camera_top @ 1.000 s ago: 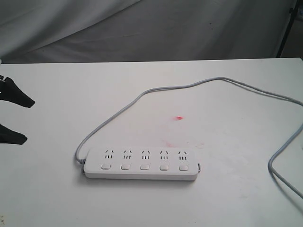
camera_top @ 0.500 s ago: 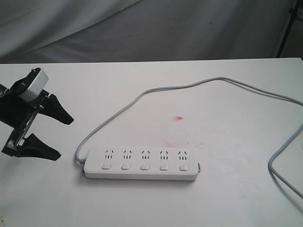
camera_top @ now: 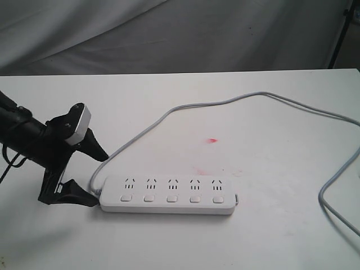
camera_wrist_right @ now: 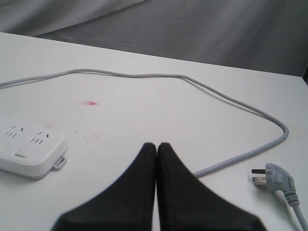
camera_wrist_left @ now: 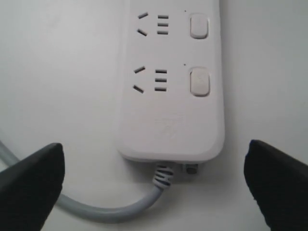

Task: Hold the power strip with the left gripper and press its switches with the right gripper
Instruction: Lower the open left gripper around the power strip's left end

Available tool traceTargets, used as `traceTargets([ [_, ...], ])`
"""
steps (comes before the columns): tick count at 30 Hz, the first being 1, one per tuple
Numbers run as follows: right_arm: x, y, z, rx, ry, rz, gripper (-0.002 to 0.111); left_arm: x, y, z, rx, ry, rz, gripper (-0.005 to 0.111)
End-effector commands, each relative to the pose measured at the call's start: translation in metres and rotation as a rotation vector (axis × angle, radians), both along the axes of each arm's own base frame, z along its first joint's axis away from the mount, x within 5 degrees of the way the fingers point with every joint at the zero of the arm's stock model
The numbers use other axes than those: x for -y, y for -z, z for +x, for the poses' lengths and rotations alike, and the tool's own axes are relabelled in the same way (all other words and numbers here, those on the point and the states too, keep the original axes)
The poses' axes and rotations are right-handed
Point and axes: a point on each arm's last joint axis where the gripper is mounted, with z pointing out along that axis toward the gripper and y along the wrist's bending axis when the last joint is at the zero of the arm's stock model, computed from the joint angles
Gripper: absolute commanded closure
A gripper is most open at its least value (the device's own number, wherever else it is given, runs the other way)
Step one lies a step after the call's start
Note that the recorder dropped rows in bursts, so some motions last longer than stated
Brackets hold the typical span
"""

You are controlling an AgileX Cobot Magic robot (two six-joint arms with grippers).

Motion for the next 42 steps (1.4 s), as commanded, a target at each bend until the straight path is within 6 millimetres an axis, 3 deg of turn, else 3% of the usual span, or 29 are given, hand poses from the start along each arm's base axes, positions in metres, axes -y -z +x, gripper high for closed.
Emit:
traceTargets([
  [1, 0.000, 0.000, 0.000, 0.007, 0.002, 0.005, 0.108, 0.004, 0.000, 0.001, -0.002, -0.025, -0.022, 0.013],
  [25, 0.000, 0.000, 0.000, 0.007, 0.002, 0.005, 0.108, 0.007, 0.022, 0.003, -0.080, -0.074, -0.059, 0.013],
  [36, 0.000, 0.000, 0.000, 0.007, 0.002, 0.005, 0.108, 0.032, 0.022, -0.003, -0.076, -0.013, -0.058, 0.013],
  [42, 0.000, 0.000, 0.000, 0.007, 0.002, 0.005, 0.108, 0.029, 0.024, -0.003, -0.062, 0.000, -0.026, 0.013],
])
